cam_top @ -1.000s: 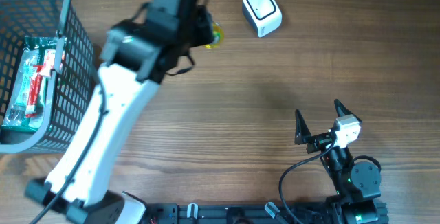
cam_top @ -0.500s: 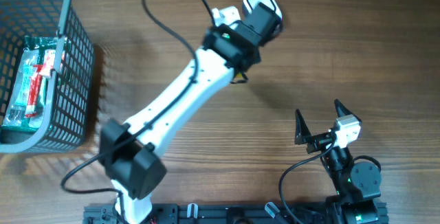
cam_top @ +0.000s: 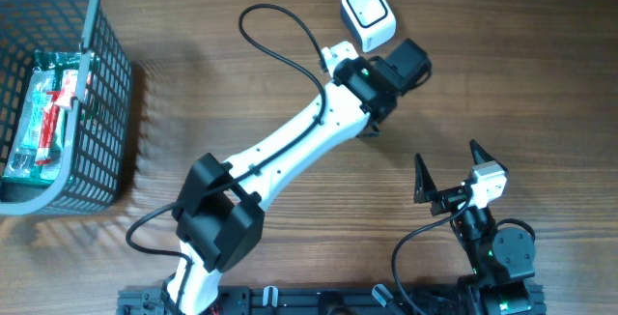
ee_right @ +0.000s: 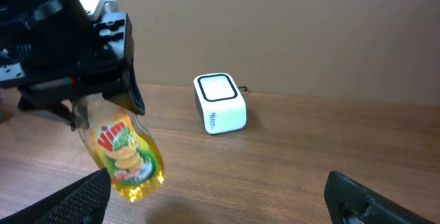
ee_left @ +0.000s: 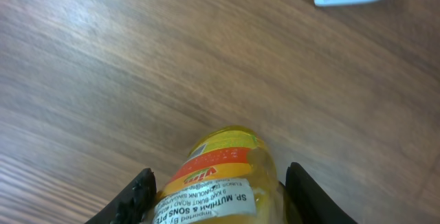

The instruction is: Scan the item barcode

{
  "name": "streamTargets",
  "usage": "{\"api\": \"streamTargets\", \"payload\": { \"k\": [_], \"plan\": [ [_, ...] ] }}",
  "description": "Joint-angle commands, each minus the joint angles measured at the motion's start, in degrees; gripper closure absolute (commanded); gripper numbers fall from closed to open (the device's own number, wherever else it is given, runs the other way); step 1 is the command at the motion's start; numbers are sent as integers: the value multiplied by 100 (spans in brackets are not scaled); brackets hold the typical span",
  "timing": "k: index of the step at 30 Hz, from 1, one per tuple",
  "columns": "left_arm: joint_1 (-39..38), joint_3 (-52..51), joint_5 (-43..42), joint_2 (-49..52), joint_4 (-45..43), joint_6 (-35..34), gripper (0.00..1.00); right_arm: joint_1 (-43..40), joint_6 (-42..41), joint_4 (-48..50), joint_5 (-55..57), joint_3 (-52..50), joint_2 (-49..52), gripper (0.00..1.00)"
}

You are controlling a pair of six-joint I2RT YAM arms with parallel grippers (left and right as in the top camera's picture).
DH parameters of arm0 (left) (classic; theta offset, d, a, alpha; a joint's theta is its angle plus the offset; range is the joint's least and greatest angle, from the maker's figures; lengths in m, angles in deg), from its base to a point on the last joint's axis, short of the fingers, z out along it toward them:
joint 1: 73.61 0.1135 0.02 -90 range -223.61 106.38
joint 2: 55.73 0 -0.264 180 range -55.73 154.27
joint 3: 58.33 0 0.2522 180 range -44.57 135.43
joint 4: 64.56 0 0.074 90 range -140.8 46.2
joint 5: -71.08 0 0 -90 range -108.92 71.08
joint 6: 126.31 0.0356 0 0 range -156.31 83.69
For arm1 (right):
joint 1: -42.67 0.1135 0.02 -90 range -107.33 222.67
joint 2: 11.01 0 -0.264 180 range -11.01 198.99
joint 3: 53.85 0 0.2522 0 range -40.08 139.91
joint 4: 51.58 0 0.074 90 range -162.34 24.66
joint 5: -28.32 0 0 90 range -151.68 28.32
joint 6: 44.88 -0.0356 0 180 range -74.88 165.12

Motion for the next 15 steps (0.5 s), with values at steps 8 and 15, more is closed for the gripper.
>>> {"api": "streamTargets", "payload": {
  "k": [8, 15],
  "plan": [
    [-540, 15, 671, 413, -26, -955, 67, -28, -35, 13, 74, -4, -13, 0],
    [-549, 15, 669, 573, 7, -955, 63, -28, -33, 13, 74, -4, -13, 0]
  ]
}}
